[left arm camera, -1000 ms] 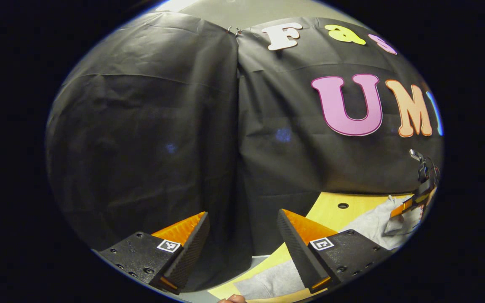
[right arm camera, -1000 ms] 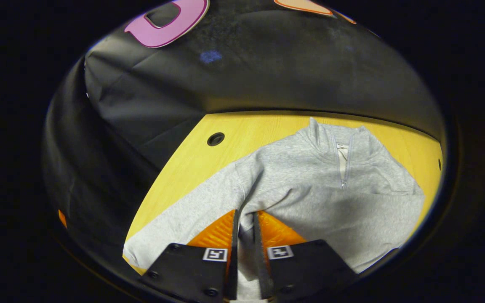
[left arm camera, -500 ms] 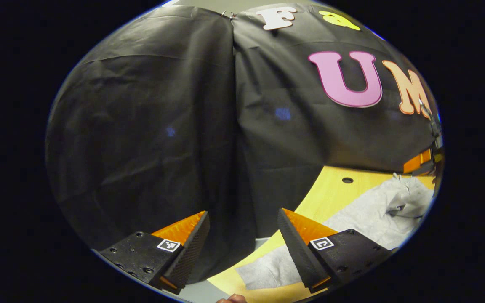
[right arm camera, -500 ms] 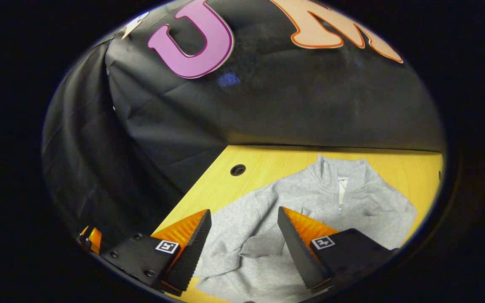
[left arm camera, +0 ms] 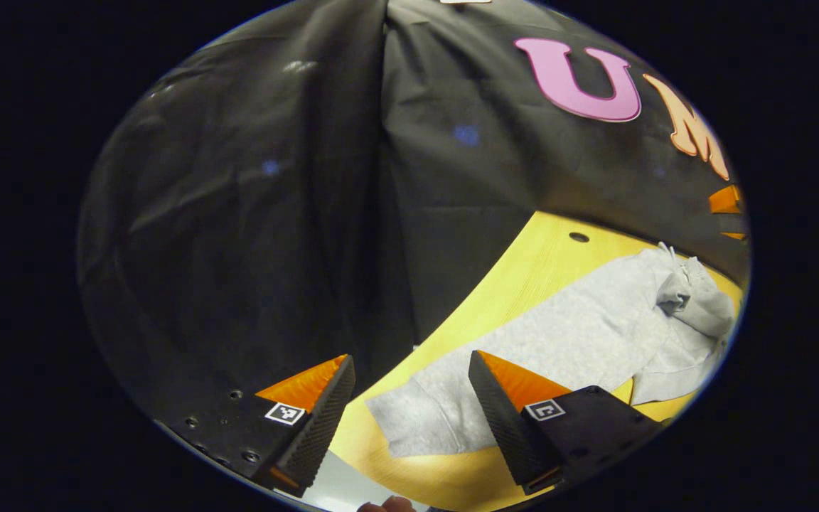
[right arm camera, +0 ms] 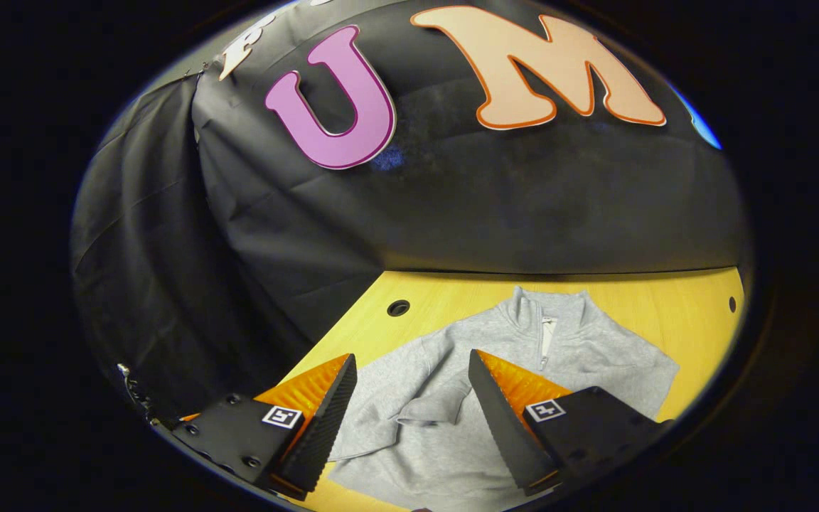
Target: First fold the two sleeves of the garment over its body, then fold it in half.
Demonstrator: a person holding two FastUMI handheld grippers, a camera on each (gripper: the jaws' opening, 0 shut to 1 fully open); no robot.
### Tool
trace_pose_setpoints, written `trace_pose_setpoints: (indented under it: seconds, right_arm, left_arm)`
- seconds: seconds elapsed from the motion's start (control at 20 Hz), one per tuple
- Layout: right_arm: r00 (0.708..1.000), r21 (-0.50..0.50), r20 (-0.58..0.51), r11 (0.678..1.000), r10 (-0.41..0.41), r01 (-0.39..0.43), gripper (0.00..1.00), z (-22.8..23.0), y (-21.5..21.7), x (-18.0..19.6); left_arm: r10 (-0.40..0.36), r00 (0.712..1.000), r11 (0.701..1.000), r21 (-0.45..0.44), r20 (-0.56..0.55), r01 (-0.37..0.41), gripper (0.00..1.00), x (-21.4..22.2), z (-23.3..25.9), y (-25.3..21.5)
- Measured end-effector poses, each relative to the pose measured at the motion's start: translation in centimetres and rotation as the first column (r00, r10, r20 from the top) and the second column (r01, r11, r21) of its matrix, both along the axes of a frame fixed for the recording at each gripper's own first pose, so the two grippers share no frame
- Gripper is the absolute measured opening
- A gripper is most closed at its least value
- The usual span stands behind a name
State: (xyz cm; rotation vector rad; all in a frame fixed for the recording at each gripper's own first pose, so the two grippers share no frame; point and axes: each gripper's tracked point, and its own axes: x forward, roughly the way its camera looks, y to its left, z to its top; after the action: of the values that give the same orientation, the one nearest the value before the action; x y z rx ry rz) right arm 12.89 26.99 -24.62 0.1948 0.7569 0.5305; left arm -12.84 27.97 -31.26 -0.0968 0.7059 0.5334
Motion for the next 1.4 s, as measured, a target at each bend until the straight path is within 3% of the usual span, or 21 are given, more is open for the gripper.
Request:
trace_pose_setpoints:
  seconds: [0.1,0.15,0.2,0.45,0.55,0.8,0.9,1.1,1.15,1.2,1.25,1.4]
  right_arm:
    - [1.0,-0.012,0.001,1.0,-0.011,0.011,0.94,0.2,-1.7,-1.0]
    - [1.0,-0.017,-0.003,1.0,-0.017,0.017,0.98,0.2,-2.2,-1.2]
    - [1.0,-0.019,-0.006,1.0,-0.024,0.024,0.94,0.1,-2.6,-1.3]
    - [0.998,-0.026,-0.006,0.998,-0.065,0.065,0.98,0.6,-5.1,-1.5]
    - [0.997,-0.029,0.005,0.997,-0.077,0.077,0.94,1.1,-5.9,-1.4]
    - [0.994,-0.058,0.034,0.993,-0.102,0.104,0.98,1.6,-8.7,-2.3]
    - [0.994,-0.071,0.023,0.991,-0.111,0.112,0.98,1.0,-9.9,-3.1]
    - [0.993,-0.093,0.011,0.989,-0.116,0.117,0.94,0.1,-11.9,-4.8]
    - [0.992,-0.104,0.022,0.987,-0.123,0.125,0.94,0.2,-12.7,-5.0]
    - [0.991,-0.115,0.037,0.985,-0.128,0.131,0.98,0.3,-13.5,-5.1]
    - [0.99,-0.122,0.053,0.983,-0.13,0.136,0.98,0.6,-14.2,-5.0]
    - [0.986,-0.144,0.089,0.977,-0.143,0.155,0.94,1.5,-16.5,-5.3]
  left_arm:
    - [0.032,0.999,0.998,-0.047,-0.037,-0.034,0.96,-0.5,-1.7,-0.3]
    - [0.042,0.998,0.997,-0.068,-0.049,-0.045,0.96,-0.7,-2.4,-0.3]
    - [0.047,0.997,0.996,-0.079,-0.06,-0.052,0.96,-1.0,-2.9,-0.2]
    - [0.06,0.99,0.988,-0.133,-0.127,-0.077,0.97,-1.7,-5.7,-1.5]
    - [0.067,0.991,0.988,-0.129,-0.112,-0.082,0.98,-1.2,-5.6,-1.4]
    - [0.102,0.988,0.978,-0.17,-0.119,-0.121,0.93,-1.2,-5.4,-2.0]
    - [0.09,0.989,0.978,-0.177,-0.118,-0.11,0.73,-0.6,-5.9,-2.7]
    - [0.072,0.987,0.985,-0.147,-0.144,-0.094,0.19,0.3,-5.8,-3.5]
    - [0.072,0.984,0.988,-0.124,-0.163,-0.093,0.1,0.4,-5.9,-3.6]
    - [0.069,0.982,0.99,-0.108,-0.178,-0.089,0.1,0.4,-5.7,-3.6]
    - [0.065,0.981,0.99,-0.108,-0.182,-0.085,0.03,0.7,-5.6,-3.8]
    - [0.088,0.977,0.984,-0.135,-0.195,-0.116,0.01,1.3,-5.1,-4.0]
